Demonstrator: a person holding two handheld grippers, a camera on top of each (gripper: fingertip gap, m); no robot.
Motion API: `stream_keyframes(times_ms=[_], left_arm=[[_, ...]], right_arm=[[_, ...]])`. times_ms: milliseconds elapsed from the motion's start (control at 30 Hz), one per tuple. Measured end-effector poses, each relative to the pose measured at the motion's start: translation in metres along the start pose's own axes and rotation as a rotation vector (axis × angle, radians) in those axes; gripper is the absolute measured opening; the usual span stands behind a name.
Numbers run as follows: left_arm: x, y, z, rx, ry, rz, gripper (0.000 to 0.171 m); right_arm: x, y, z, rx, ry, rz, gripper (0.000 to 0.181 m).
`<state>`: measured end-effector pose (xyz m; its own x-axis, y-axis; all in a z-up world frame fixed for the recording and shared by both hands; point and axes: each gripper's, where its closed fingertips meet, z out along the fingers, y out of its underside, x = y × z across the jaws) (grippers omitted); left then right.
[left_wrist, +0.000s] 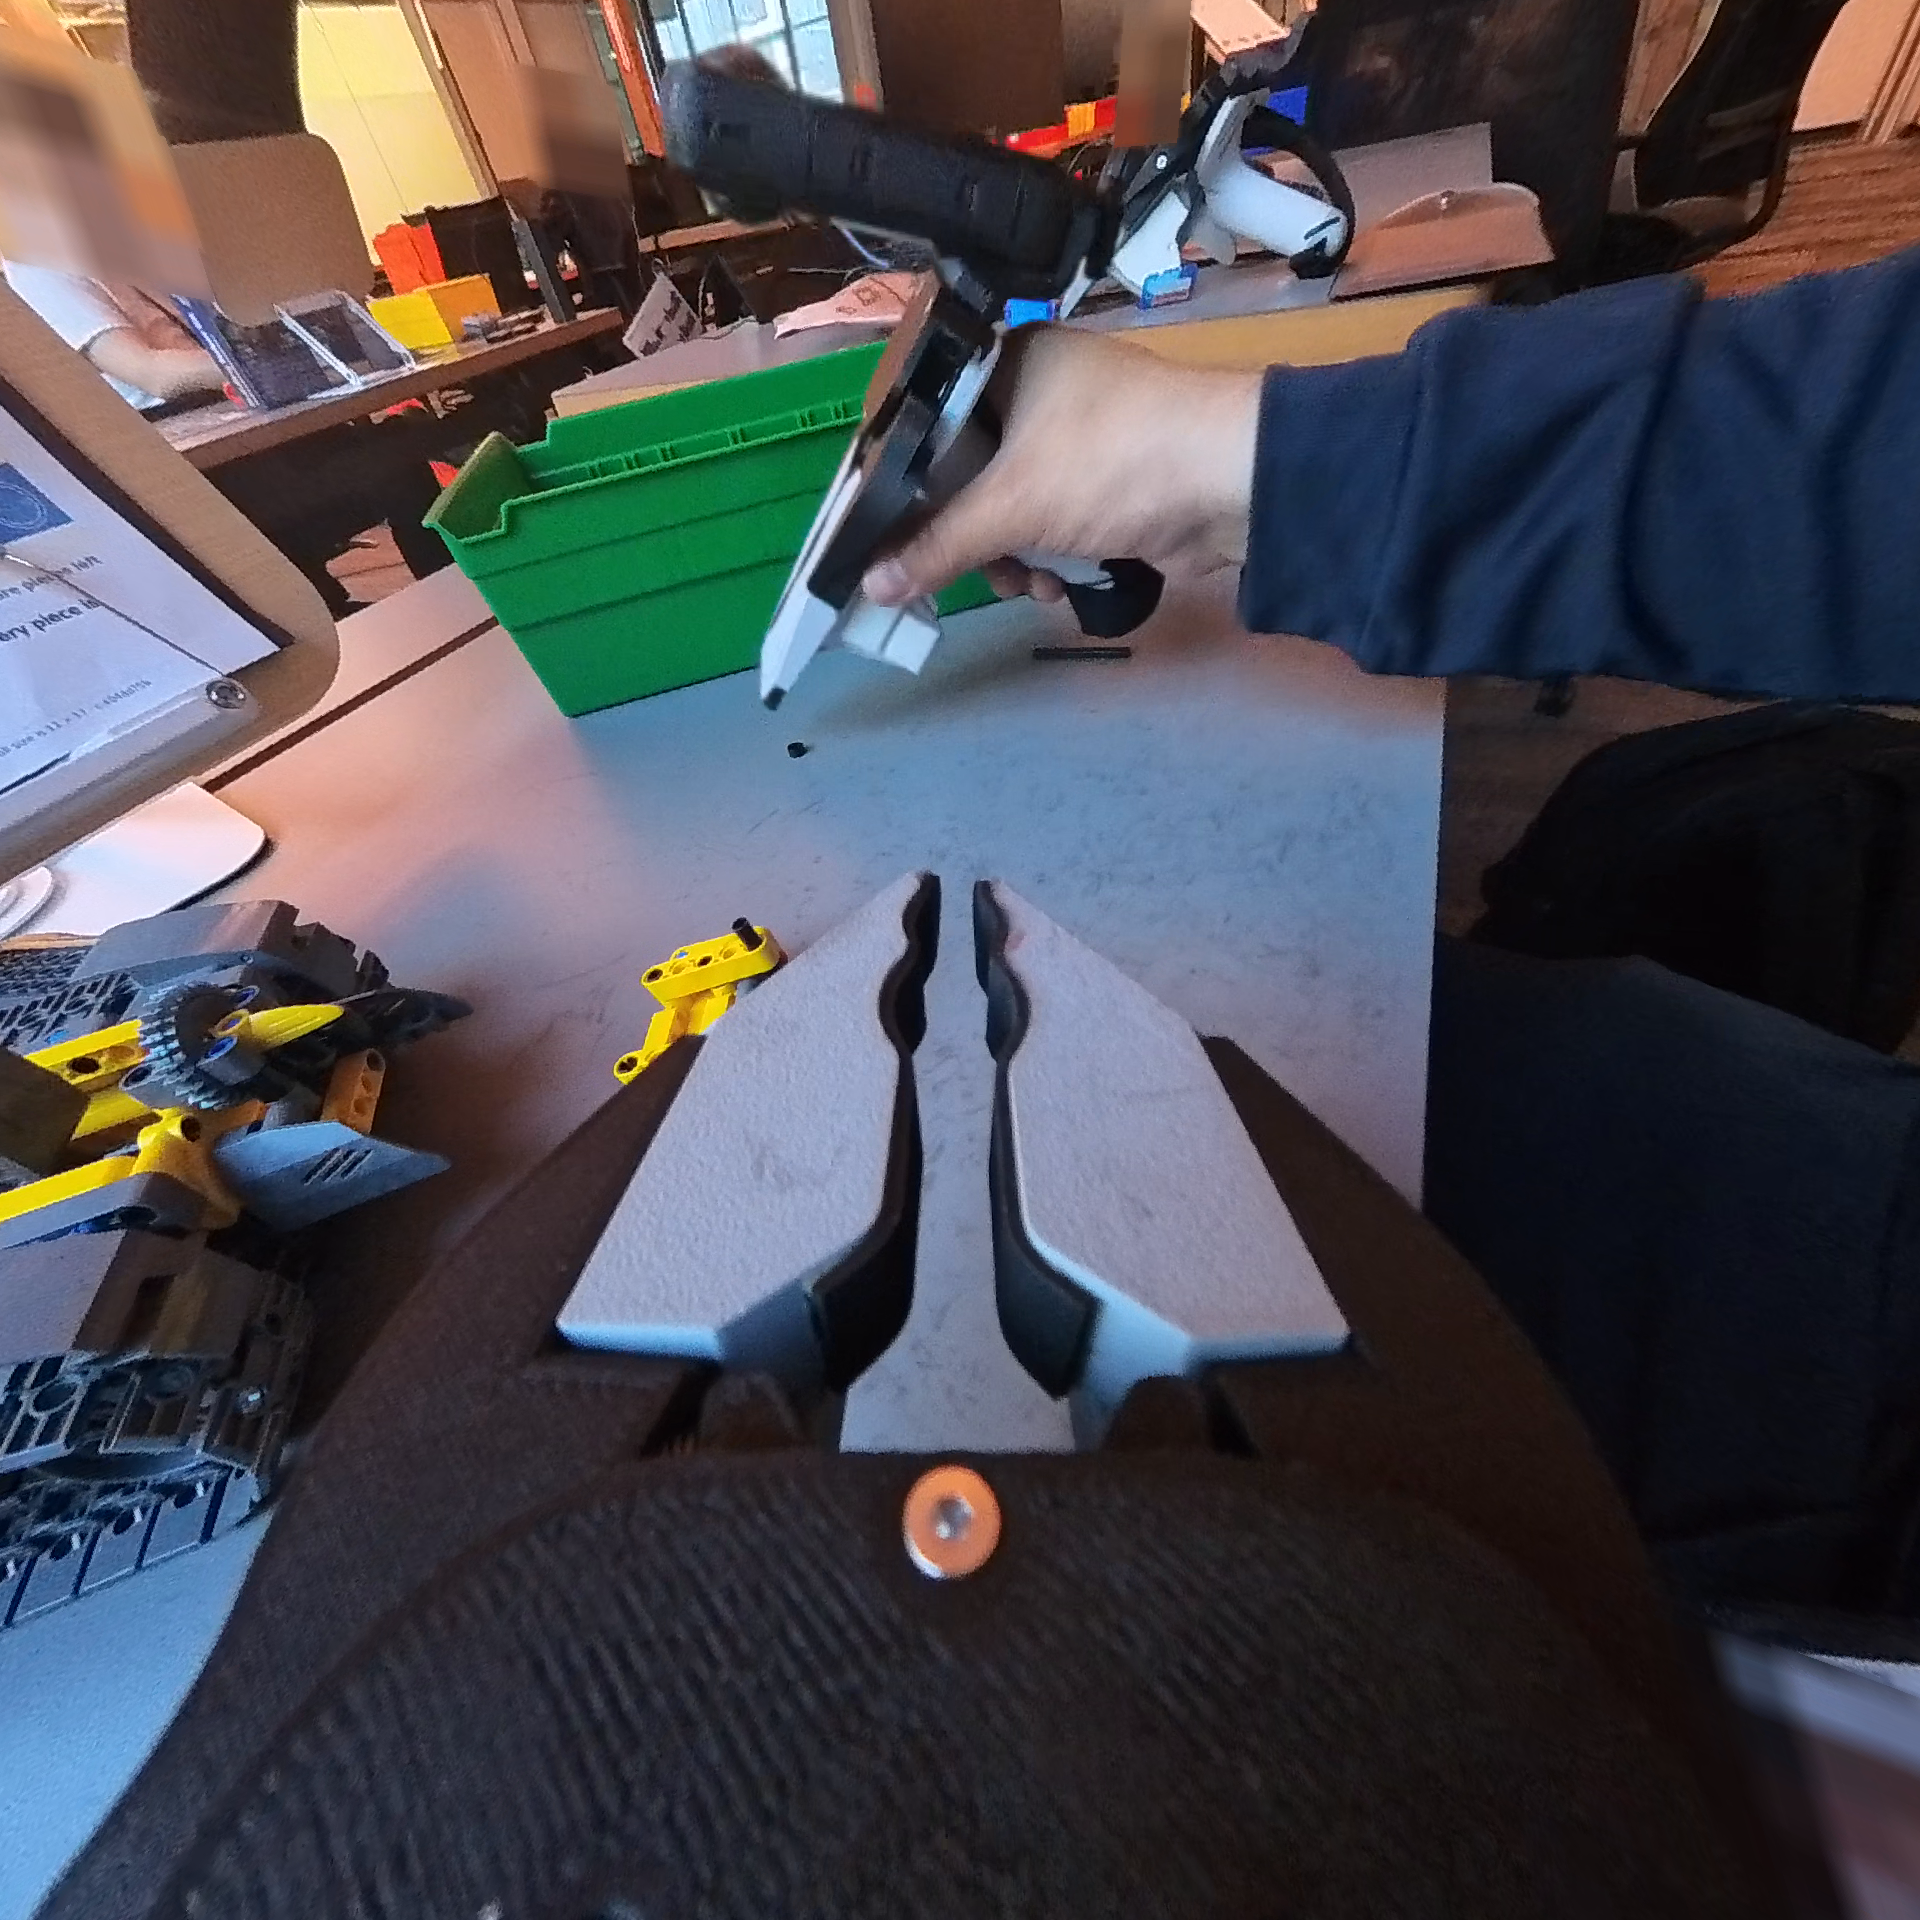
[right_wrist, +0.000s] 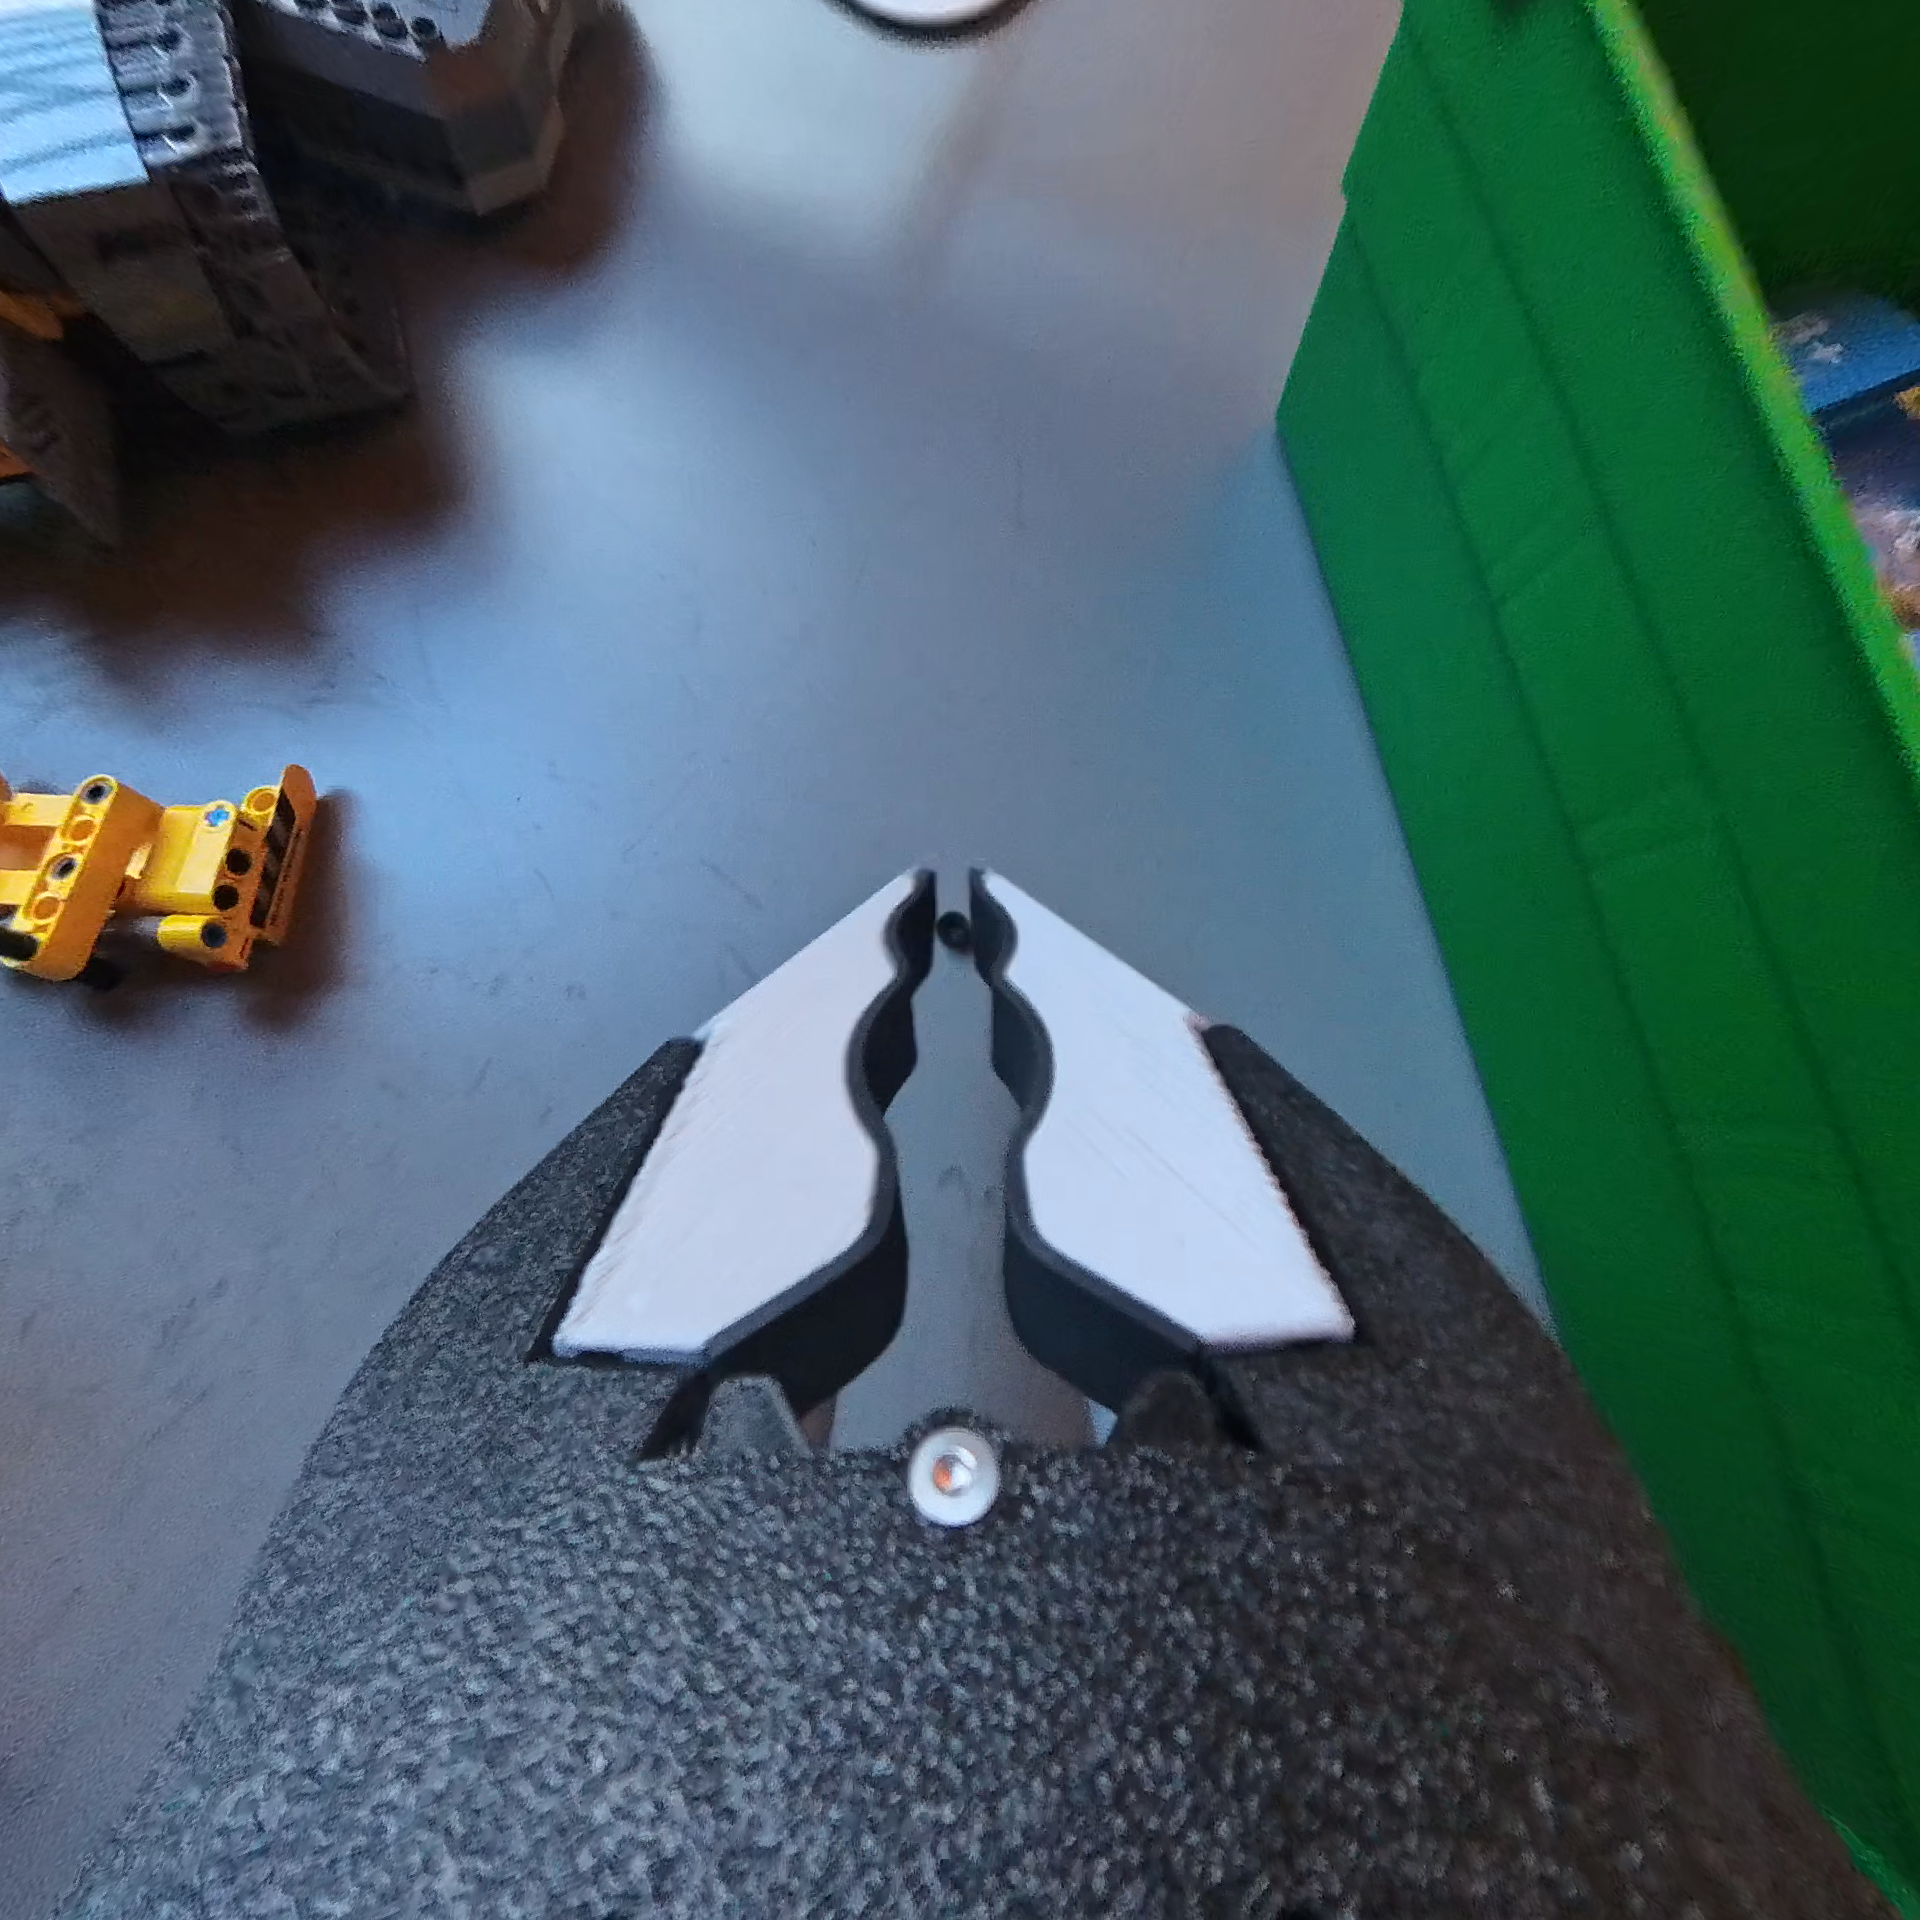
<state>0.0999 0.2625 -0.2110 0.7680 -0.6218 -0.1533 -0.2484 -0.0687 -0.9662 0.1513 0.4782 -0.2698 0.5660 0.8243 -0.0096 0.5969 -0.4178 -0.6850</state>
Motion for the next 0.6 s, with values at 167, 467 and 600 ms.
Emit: stream_keyframes(times_ms=[167, 467, 600], left_arm=[[0.0, 0.0, 0.0, 0.001, -0.003, 0.001, 0.003], [0.0, 0.0, 0.0, 0.002, 0.001, -0.002, 0.003], [0.0, 0.0, 0.0, 0.002, 0.001, -0.002, 0.003]], right_arm=[[0.0, 0.012, 0.011, -0.038, -0.004, 0.012, 0.005], [0.0, 0.018, 0.017, -0.05, -0.009, 0.009, 0.0], [-0.001, 0.016, 0.015, -0.043, -0.011, 0.004, 0.0]])
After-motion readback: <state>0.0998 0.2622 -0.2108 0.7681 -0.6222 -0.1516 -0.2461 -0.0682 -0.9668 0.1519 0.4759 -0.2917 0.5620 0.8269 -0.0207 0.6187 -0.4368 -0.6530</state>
